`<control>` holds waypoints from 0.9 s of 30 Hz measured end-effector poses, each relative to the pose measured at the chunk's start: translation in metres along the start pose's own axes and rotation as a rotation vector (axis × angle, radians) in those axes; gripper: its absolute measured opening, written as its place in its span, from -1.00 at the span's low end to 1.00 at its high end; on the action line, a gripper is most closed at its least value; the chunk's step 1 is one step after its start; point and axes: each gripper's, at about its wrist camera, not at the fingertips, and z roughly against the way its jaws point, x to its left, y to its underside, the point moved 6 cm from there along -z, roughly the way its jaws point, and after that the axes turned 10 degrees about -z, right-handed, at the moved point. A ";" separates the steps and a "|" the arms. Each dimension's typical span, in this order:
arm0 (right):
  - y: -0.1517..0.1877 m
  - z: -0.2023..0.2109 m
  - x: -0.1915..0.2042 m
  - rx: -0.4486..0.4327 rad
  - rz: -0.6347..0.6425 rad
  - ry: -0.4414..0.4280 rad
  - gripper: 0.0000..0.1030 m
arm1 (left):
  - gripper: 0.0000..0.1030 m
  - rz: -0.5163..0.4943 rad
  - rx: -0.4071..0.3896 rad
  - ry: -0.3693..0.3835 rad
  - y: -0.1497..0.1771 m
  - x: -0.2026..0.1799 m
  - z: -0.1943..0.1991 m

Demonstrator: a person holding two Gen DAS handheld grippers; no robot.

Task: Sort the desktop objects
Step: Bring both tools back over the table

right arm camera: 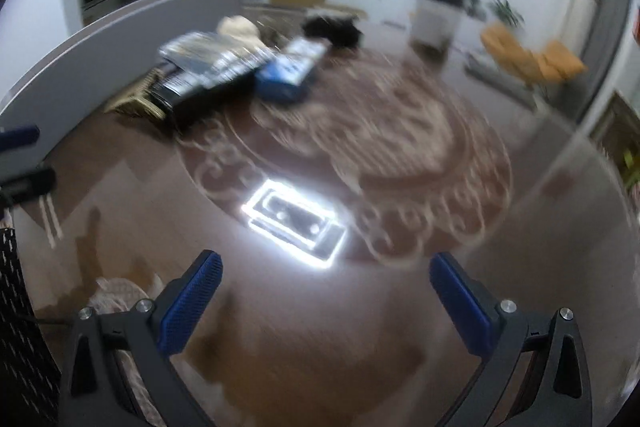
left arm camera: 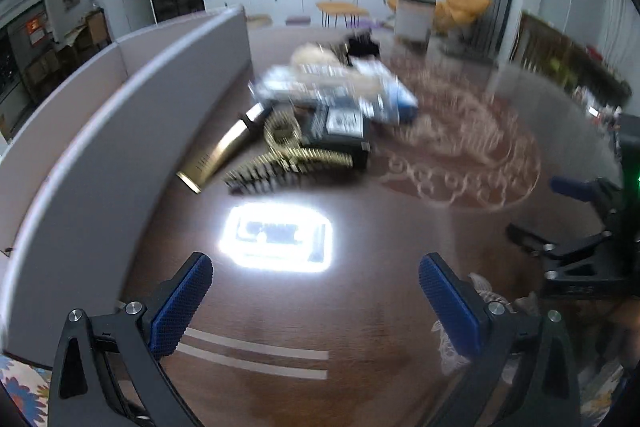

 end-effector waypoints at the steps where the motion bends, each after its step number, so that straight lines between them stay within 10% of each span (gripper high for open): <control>1: 0.003 -0.002 0.003 0.007 -0.010 -0.001 1.00 | 1.00 -0.004 0.021 -0.005 0.003 -0.001 -0.004; 27: 0.005 -0.007 0.007 0.032 -0.091 0.007 1.00 | 1.00 0.081 0.149 -0.010 0.028 0.005 -0.035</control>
